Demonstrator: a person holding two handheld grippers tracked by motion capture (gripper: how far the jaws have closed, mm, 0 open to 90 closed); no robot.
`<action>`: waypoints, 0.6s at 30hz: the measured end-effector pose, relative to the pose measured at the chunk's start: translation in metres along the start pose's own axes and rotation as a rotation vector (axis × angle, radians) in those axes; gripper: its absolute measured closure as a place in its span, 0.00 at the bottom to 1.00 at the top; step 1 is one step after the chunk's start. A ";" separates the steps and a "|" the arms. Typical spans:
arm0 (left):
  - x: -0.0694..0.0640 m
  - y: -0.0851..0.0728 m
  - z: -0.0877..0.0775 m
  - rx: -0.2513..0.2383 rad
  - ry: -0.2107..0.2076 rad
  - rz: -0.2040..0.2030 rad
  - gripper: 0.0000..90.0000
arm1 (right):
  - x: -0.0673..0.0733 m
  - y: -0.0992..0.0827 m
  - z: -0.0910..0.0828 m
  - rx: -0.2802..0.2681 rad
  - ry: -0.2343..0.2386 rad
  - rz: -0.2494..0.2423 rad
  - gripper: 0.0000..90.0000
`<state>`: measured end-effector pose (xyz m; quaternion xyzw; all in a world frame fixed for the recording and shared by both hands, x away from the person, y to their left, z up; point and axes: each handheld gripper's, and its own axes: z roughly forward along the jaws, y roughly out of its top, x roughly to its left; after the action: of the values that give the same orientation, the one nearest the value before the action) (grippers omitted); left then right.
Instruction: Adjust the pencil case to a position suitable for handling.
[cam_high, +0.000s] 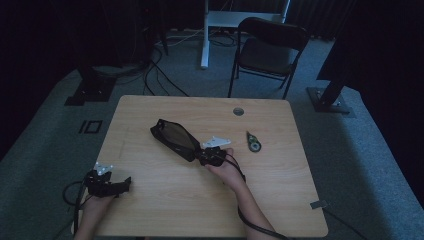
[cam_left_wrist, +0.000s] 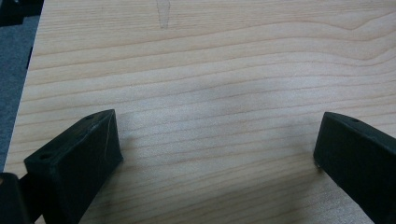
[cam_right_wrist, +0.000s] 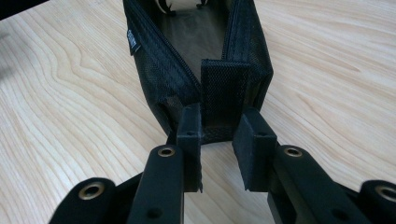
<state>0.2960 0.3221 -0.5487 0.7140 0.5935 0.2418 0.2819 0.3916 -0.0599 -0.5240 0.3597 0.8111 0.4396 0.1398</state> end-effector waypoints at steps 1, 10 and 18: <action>0.000 0.000 0.000 0.001 0.000 0.000 0.01 | -0.002 -0.001 -0.002 -0.002 -0.006 0.002 0.81; 0.000 0.000 0.000 0.000 0.000 0.000 0.01 | -0.012 -0.013 -0.020 -0.013 -0.044 0.033 0.81; 0.000 0.000 0.000 0.000 0.002 -0.001 0.01 | -0.023 -0.024 -0.042 -0.001 -0.096 0.029 0.81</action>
<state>0.2961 0.3220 -0.5487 0.7135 0.5942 0.2422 0.2816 0.3740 -0.1105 -0.5220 0.3922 0.7979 0.4240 0.1723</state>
